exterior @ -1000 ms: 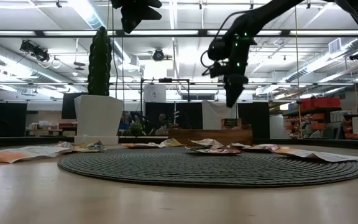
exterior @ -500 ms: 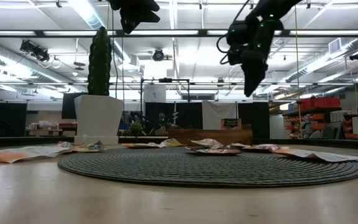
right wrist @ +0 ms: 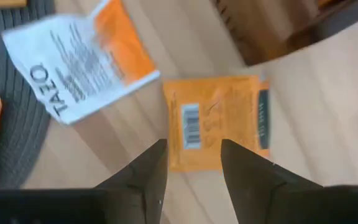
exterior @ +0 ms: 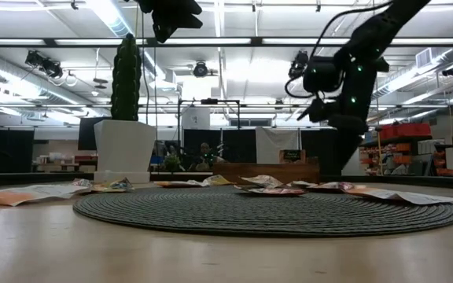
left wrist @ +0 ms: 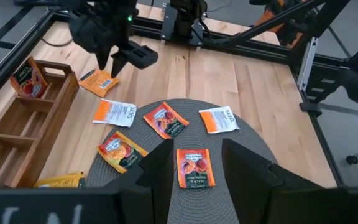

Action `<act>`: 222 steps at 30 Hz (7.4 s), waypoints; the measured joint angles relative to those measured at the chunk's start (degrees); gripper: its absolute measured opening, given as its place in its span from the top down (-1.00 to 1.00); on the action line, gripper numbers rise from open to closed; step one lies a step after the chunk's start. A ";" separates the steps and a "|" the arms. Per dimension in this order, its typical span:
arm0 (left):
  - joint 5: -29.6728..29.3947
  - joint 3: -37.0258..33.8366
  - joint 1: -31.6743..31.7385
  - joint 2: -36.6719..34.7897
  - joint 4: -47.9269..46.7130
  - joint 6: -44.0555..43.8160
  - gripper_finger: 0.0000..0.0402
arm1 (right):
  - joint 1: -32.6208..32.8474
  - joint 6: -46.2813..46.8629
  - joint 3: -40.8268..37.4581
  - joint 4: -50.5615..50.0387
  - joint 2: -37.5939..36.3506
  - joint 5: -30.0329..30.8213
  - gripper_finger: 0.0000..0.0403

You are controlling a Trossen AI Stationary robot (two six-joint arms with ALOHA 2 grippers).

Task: Pick & Place Tea
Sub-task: Put the yellow tea bag into the right section of the wooden organizer

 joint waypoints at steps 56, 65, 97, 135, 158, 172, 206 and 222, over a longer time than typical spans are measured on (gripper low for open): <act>0.04 -0.02 0.02 0.00 23.53 12.17 0.31 | 7.85 24.50 8.82 40.99 -21.83 -44.94 1.00; 0.04 -0.01 0.04 0.59 38.29 8.94 0.31 | 10.61 36.48 8.82 65.02 -19.61 -48.46 1.00; 18.12 -0.04 1.22 5.20 52.02 -16.83 0.31 | 16.16 42.66 15.71 84.17 -5.03 -49.85 1.00; 13.93 -0.01 1.72 5.18 49.66 -13.81 0.99 | 15.98 43.14 15.82 79.42 -5.98 -44.51 0.68; 18.95 1.38 6.54 4.07 9.68 -10.93 1.00 | 13.34 5.93 52.15 -8.80 -0.84 -35.96 0.05; 0.79 16.60 4.53 5.69 -24.76 4.48 1.00 | 14.82 -0.34 69.33 -19.30 18.21 -32.12 0.05; -1.77 17.14 0.81 10.95 -33.18 6.51 1.00 | 19.24 -2.10 70.92 -17.37 28.86 -27.41 0.09; -4.13 17.14 0.81 10.95 -32.95 6.07 0.99 | 19.45 -5.48 70.92 -19.14 28.85 -28.52 0.95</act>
